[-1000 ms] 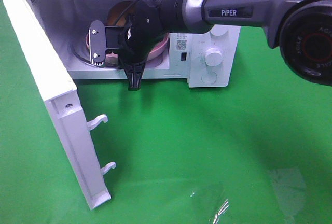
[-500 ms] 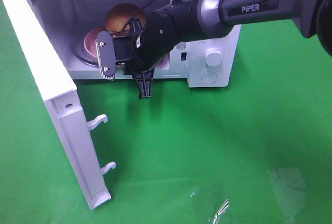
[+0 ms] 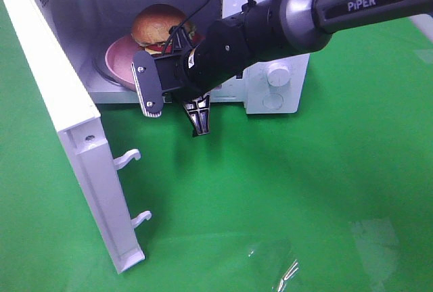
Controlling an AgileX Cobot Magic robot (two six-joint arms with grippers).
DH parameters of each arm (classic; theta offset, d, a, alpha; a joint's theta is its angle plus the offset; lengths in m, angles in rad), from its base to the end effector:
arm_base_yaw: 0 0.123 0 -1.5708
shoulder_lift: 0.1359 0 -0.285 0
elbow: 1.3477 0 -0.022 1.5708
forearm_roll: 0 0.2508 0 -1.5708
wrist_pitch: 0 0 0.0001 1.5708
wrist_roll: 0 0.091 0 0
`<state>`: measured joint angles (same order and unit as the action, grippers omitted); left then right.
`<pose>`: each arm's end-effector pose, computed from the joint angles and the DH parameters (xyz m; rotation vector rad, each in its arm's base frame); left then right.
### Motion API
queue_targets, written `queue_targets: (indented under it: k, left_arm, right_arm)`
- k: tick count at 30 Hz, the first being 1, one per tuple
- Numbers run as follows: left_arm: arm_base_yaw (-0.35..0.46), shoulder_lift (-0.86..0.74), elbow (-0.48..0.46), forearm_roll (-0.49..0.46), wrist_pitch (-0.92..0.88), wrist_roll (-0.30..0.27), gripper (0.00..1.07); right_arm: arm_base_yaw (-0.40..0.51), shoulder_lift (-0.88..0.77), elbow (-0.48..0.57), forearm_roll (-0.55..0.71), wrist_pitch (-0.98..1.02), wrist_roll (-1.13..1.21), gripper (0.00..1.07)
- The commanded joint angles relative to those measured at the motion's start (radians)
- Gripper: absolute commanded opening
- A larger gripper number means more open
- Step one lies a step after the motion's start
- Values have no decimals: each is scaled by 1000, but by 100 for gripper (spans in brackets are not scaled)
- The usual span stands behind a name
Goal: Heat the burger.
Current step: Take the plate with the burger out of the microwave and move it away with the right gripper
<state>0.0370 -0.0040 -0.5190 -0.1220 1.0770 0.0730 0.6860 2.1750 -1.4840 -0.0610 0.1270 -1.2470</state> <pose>-0.0083 -0.0101 0.2817 0.0451 2.0320 -0.0765 0.3710 0.3028 0.1484 -1.9489 1.2651 -0.3259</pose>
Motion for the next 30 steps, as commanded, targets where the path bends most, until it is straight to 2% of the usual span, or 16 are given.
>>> queue_targets:
  k: [1,12,30]
  left_arm:
    - [4,-17,3,-5,-8,-5,97]
    - [4,-17,3,-5,-8,-5,97]
    - [4,-17,3,-5,-8,-5,97]
  right_arm:
    - [-9,-65,18,83,-38,-126,0]
    - [-9,-103,31,228,12,-295,0]
    - [-20,-205,203,247,-60,-329,0]
